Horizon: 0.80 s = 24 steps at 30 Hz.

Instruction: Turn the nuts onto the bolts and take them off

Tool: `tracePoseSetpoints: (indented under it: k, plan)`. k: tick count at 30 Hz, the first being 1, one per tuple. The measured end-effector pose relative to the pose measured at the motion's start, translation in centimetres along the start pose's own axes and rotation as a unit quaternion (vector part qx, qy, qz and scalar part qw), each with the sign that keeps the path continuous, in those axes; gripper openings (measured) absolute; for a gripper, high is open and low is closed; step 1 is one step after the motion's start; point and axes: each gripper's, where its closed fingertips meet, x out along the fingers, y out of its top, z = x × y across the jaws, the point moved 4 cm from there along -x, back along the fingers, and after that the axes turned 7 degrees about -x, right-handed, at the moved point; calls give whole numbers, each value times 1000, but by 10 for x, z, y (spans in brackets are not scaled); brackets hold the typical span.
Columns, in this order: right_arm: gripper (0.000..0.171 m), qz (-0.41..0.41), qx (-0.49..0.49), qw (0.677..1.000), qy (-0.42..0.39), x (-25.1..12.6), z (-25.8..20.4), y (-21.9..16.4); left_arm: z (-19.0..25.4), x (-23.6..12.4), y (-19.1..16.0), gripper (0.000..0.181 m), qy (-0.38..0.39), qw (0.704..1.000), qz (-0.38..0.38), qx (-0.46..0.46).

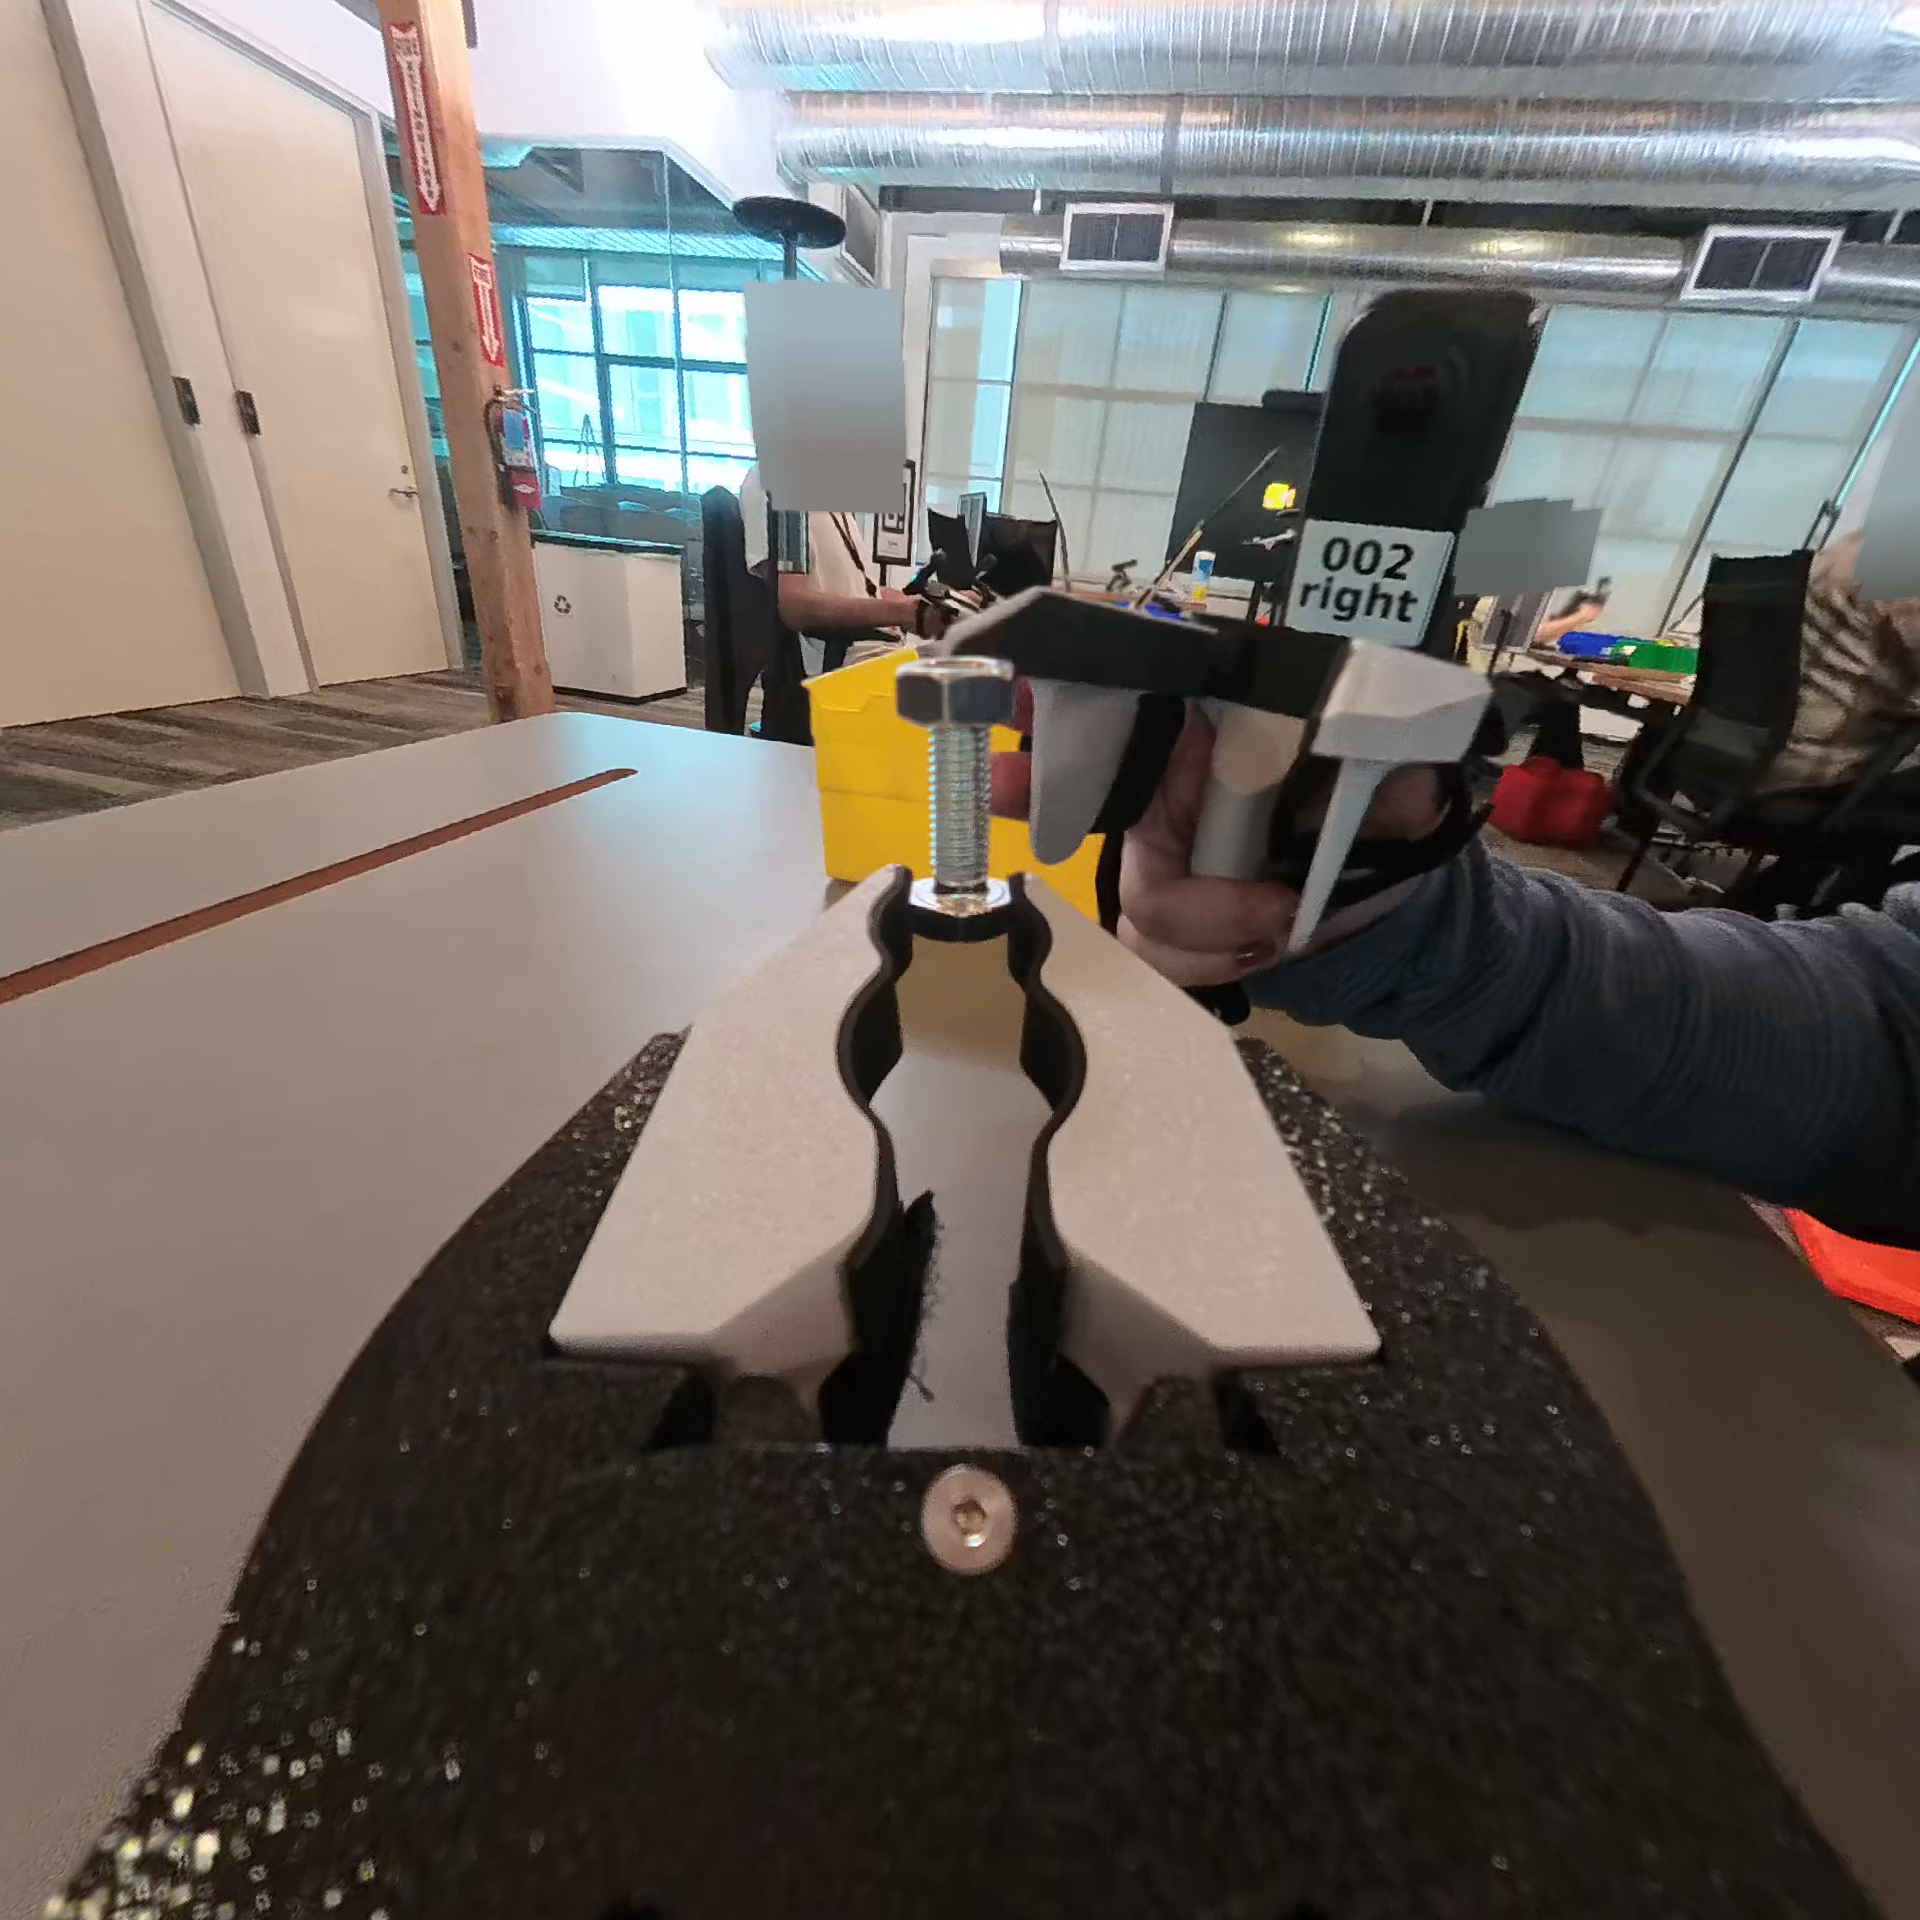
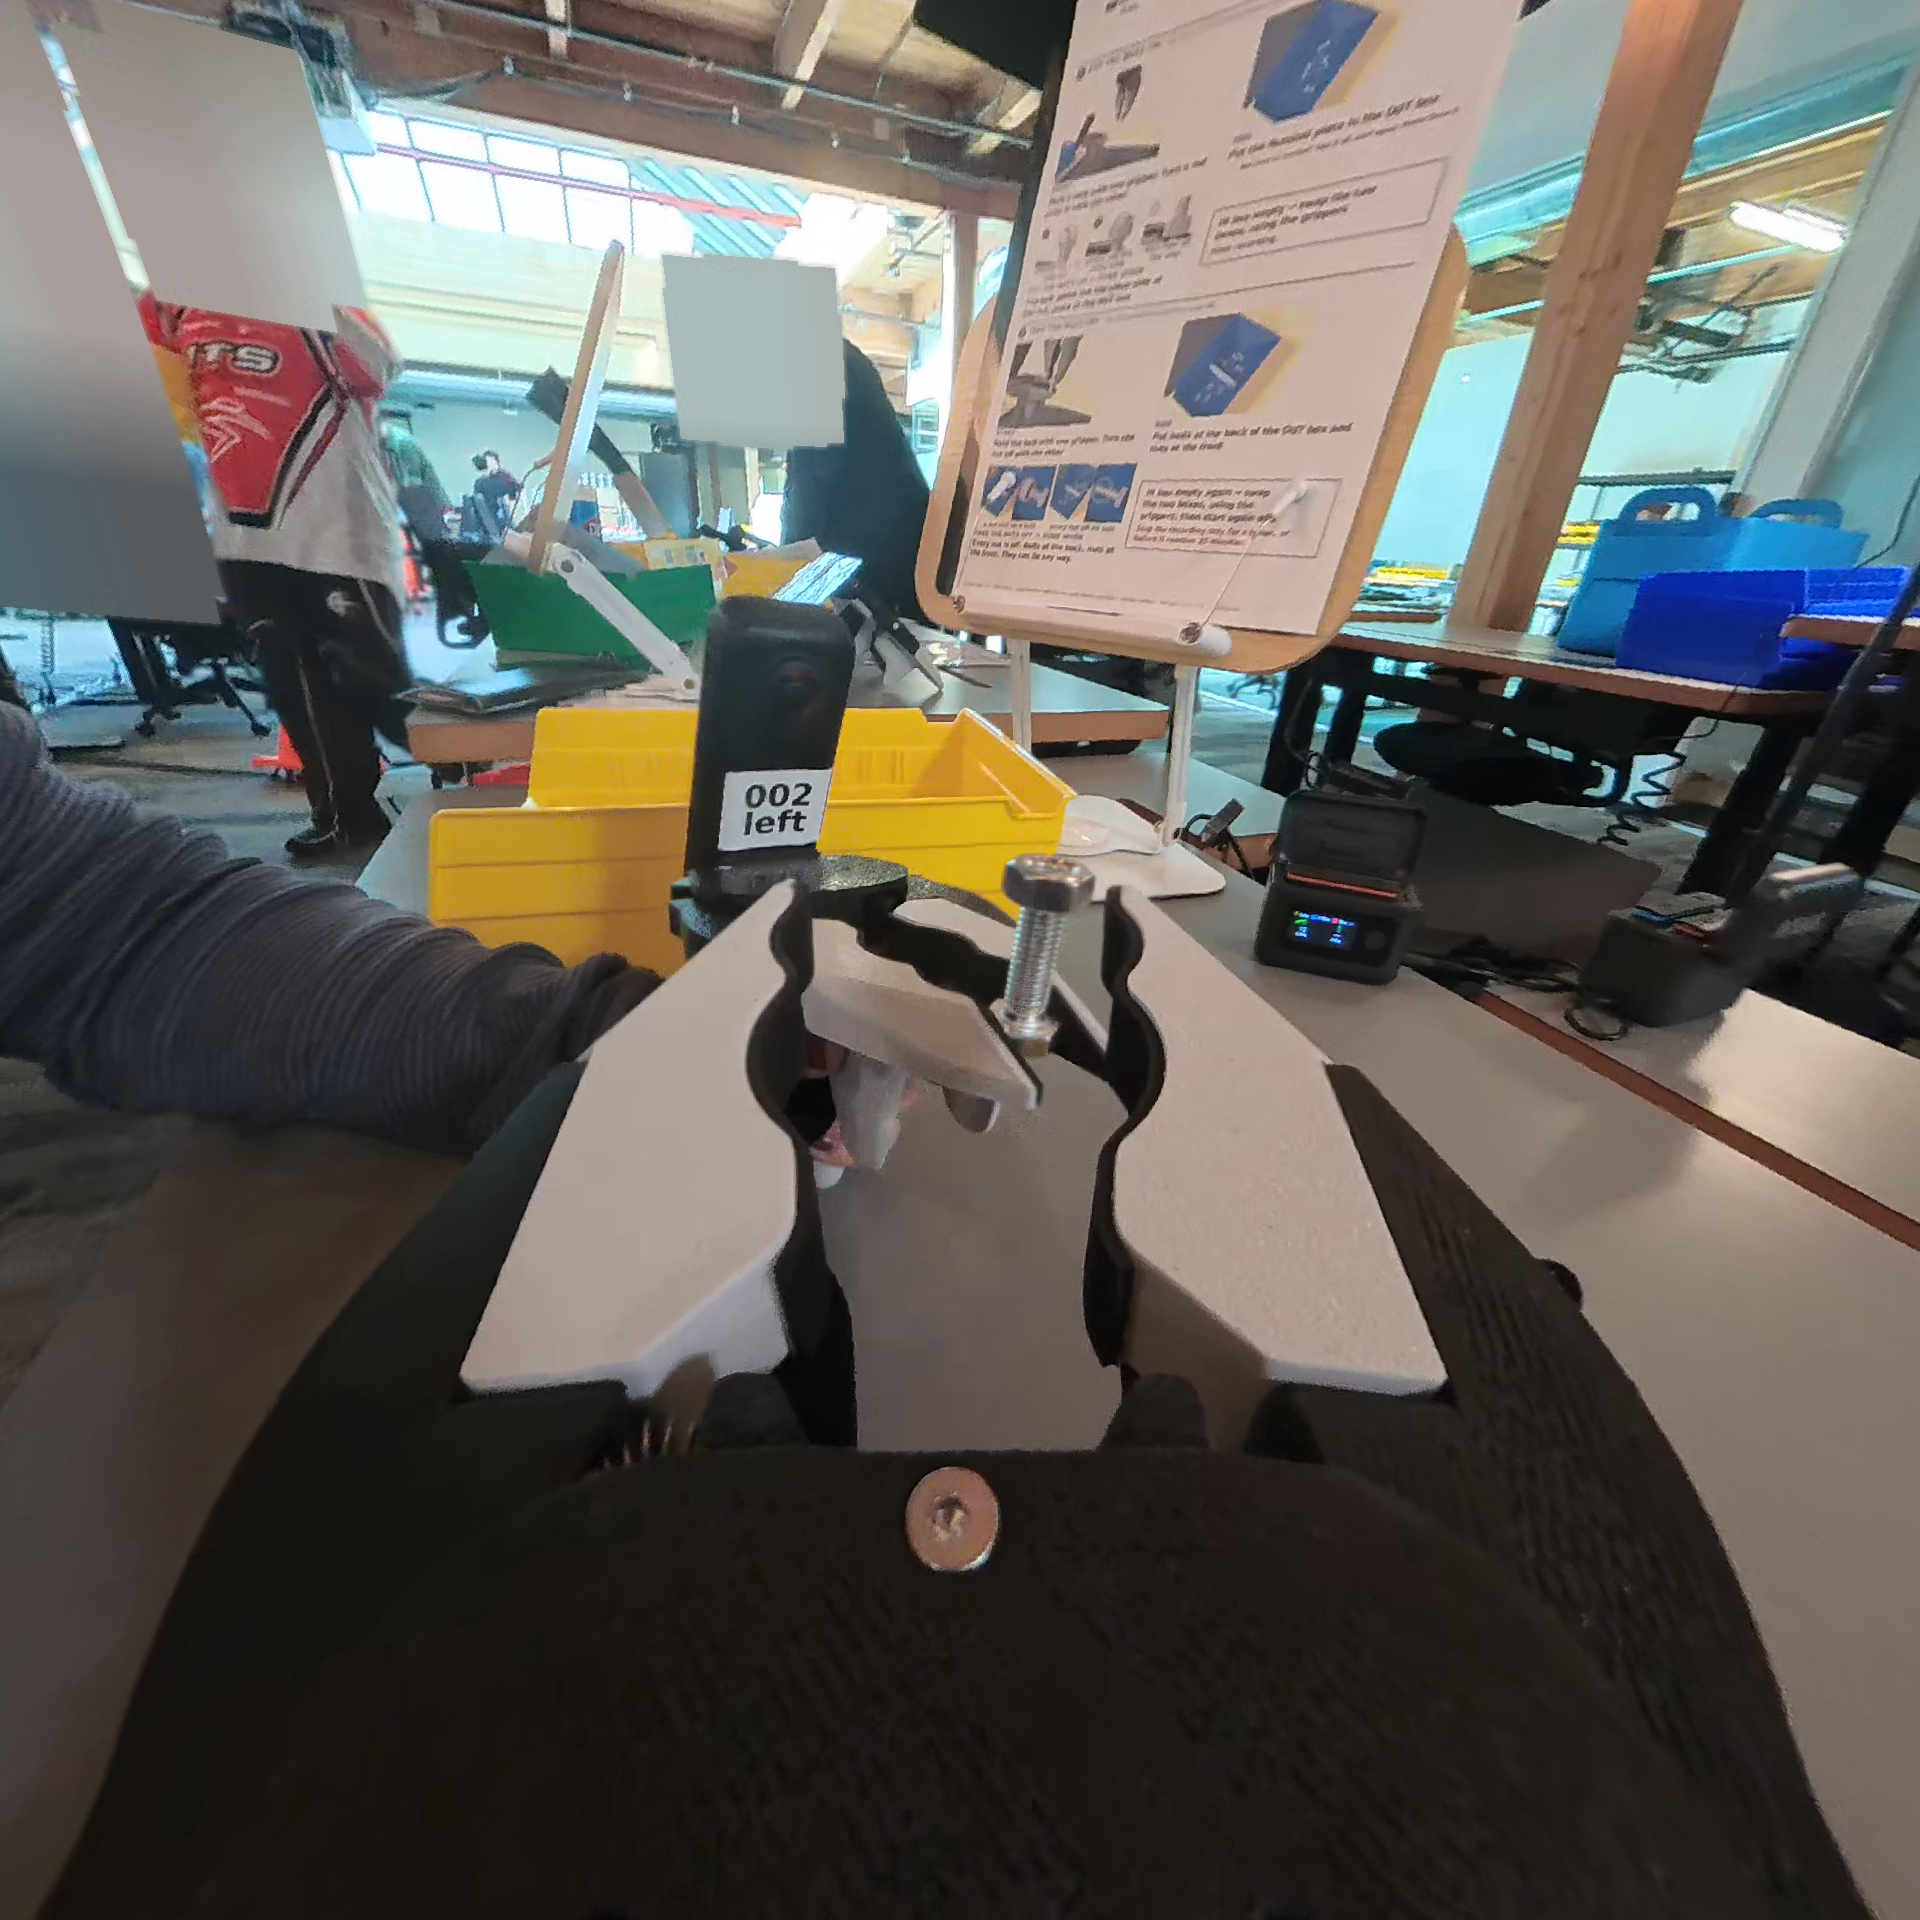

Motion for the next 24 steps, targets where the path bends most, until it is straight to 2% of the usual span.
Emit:
tracePoseSetpoints:
  k: [6,9,10,12,16,20,24]
  plan:
    - [63,2,-3,1000,20,7,-9,-2,19,11,-13,16,-35,997,-51,47]
    - [60,5,-3,999,31,7,-12,0,15,8,-9,16,-30,999,-34,26]
    - [53,12,1,999,36,4,-12,2,11,6,-6,16,-22,999,-22,15]
    - [50,20,11,999,26,1,-7,4,4,2,-1,16,-16,1000,0,-12]
    - [56,23,8,1000,0,-1,0,4,8,4,-4,16,-24,1000,-12,0]
    - [59,15,16,1000,12,3,-4,0,15,7,-8,16,-34,999,-29,19]
    - [58,3,12,1000,20,3,-5,-2,7,4,-4,16,-15,1000,-15,7]
